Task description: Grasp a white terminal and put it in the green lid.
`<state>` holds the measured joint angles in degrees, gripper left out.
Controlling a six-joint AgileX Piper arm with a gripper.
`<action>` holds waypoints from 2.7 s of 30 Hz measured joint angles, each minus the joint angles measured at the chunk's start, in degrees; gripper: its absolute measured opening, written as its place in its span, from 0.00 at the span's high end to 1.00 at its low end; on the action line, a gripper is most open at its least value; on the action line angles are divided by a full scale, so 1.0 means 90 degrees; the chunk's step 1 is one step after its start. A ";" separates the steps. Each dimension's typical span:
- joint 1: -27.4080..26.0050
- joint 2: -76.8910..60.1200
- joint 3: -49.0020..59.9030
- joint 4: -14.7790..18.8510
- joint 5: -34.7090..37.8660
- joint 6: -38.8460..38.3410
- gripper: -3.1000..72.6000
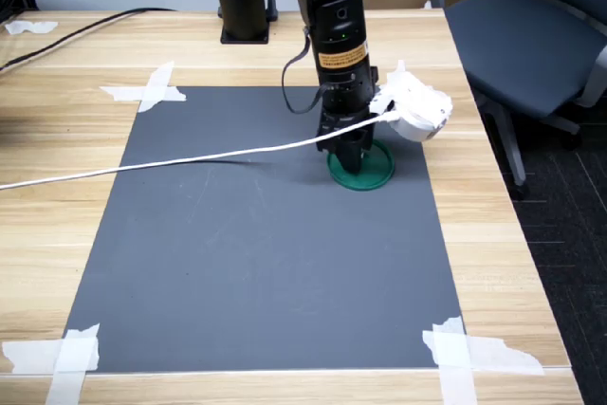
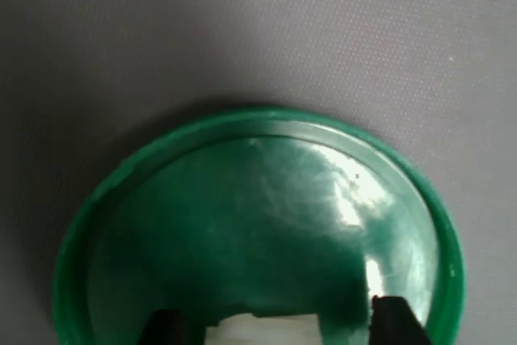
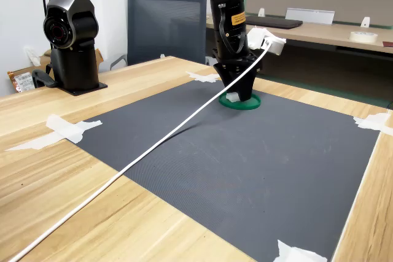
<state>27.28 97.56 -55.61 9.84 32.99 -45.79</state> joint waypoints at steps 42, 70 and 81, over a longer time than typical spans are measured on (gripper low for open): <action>-0.2192 -0.8394 0.4698 0.1584 -0.2648 0.0348 0.99; -0.3238 -1.0890 0.6037 0.2626 -0.2285 0.0898 0.99; -0.3238 -1.0895 0.6050 0.2638 -0.2289 0.0898 1.00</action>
